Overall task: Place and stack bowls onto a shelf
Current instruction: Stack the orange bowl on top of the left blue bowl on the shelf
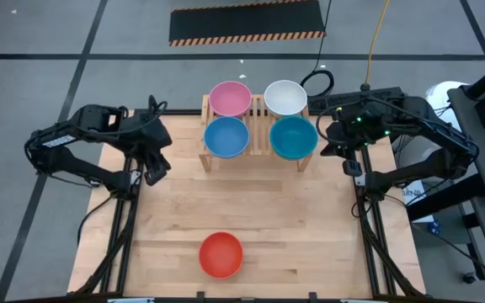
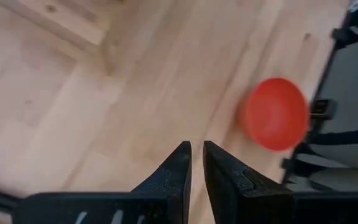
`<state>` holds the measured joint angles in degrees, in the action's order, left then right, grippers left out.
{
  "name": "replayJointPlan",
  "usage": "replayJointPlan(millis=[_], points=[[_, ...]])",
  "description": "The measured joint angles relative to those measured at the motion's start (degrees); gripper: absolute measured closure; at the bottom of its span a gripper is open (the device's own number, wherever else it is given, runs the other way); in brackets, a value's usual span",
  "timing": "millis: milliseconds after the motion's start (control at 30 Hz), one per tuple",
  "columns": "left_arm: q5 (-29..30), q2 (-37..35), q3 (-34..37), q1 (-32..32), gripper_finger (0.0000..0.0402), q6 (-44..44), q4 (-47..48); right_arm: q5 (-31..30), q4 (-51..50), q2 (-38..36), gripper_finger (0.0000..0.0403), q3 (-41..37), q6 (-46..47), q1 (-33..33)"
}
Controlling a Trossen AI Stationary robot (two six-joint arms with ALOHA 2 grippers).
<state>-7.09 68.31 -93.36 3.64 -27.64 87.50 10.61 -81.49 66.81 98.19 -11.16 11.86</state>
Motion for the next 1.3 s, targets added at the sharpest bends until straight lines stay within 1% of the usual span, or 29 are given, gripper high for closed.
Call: replayJointPlan(millis=[167, 233, 367, 467, 567, 633, 700, 933, 1167, 1267, 1300], points=[[-1.2, 1.9, 0.0, -1.7, 0.0355, -3.5, -3.0, 0.0, 0.0, 0.0, 0.0403, 0.0, 0.0, 0.0], [-2.4, 3.0, 0.0, -2.3, 0.0355, -3.4, -3.8, 0.0, 0.0, 0.0, 0.0403, 0.0, 0.0, 0.0], [-8.2, 5.2, 0.0, -3.9, 0.0356, 0.6, -3.7, 0.0, 0.0, 0.0, 0.0403, 0.0, 0.0, 0.0], [-9.1, 6.6, 0.0, -5.4, 0.0369, 3.5, -4.1, 0.0, 0.0, 0.0, 0.0403, 0.0, 0.4, 0.0], [-9.7, 7.5, 0.0, -6.7, 0.0392, 6.3, -4.2, 0.0, 0.0, 0.0, 0.0403, 0.0, 2.5, 0.0], [-9.8, 7.8, 0.0, -7.3, 0.0395, 7.1, -4.2, 0.0, -0.1, 0.0, 0.0403, 0.0, 3.3, 0.0], [-9.8, 8.0, 0.0, -7.9, 0.0391, 7.2, -4.2, 0.0, -0.2, 0.0, 0.0403, 0.0, 3.4, 0.0], [-7.8, 10.0, 0.0, -9.1, 0.0365, 2.0, -5.2, 0.0, -0.2, 0.0, 0.0403, 0.0, 3.4, 0.0], [-7.8, 14.1, 0.0, -12.3, 0.0327, 1.8, -4.9, 0.0, -0.2, 0.0, 0.0403, 0.0, 3.4, 0.0], [-7.6, 16.3, 0.0, -13.8, 0.032, 3.8, -4.9, 0.0, -0.2, 0.0, 0.0403, 0.0, 3.4, 0.0], [-6.5, 17.2, 0.0, -14.4, 0.0319, 4.4, -4.9, 0.0, -0.2, 0.0, 0.0403, 0.0, 3.4, 0.0]])
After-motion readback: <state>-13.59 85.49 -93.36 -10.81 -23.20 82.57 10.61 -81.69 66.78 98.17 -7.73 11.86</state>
